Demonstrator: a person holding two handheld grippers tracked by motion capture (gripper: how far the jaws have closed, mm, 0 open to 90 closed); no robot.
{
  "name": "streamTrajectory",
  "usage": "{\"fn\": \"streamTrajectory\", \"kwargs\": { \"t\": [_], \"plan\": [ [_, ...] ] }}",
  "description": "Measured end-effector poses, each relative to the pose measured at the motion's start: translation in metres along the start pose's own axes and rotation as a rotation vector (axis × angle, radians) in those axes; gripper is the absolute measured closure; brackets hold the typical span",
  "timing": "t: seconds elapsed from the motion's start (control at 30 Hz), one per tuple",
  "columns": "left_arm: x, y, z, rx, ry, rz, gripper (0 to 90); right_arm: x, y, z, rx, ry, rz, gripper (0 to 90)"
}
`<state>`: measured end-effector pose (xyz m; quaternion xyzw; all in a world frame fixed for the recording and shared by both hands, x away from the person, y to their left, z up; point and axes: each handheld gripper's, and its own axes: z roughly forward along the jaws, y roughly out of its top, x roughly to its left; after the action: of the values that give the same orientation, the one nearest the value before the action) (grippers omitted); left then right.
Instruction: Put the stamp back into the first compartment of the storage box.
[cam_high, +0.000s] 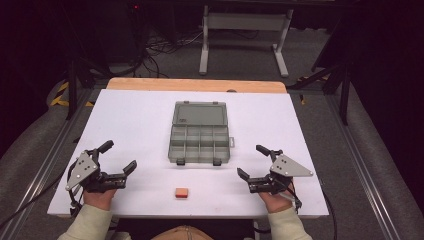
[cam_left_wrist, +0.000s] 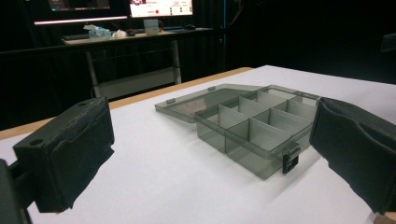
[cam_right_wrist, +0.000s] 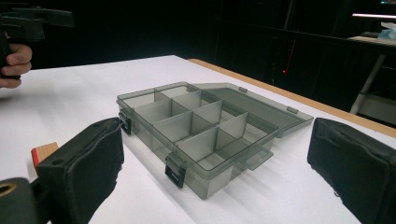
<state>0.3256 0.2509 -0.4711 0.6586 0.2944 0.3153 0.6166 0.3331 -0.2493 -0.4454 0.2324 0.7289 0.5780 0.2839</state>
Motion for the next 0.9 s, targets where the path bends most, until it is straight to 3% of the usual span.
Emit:
{"fn": "streamTrajectory", "kwargs": {
  "t": [0.13,0.33,0.47,0.6,0.63,0.9],
  "plan": [
    [-0.001,0.001,0.002,0.011,-0.009,-0.006,0.3,-0.001,-0.001,-0.001,-0.003,-0.001,-0.001,4.2],
    [0.000,-0.001,0.001,-0.042,-0.024,0.002,0.2,-0.001,-0.001,-0.001,-0.006,-0.001,-0.001,4.3],
    [0.002,-0.001,0.001,-0.063,-0.073,-0.009,0.1,0.000,-0.001,0.000,-0.002,0.001,0.002,4.3],
    [0.002,0.001,0.005,-0.041,-0.071,-0.025,0.2,-0.001,-0.003,0.000,-0.001,-0.001,0.002,4.3],
    [0.002,0.003,0.006,-0.019,-0.080,-0.040,0.3,-0.001,-0.003,0.000,-0.006,-0.002,0.009,4.3],
    [0.001,0.011,0.013,0.018,-0.127,-0.045,0.5,0.001,-0.002,0.001,0.003,0.004,-0.005,4.3]
  ]
}}
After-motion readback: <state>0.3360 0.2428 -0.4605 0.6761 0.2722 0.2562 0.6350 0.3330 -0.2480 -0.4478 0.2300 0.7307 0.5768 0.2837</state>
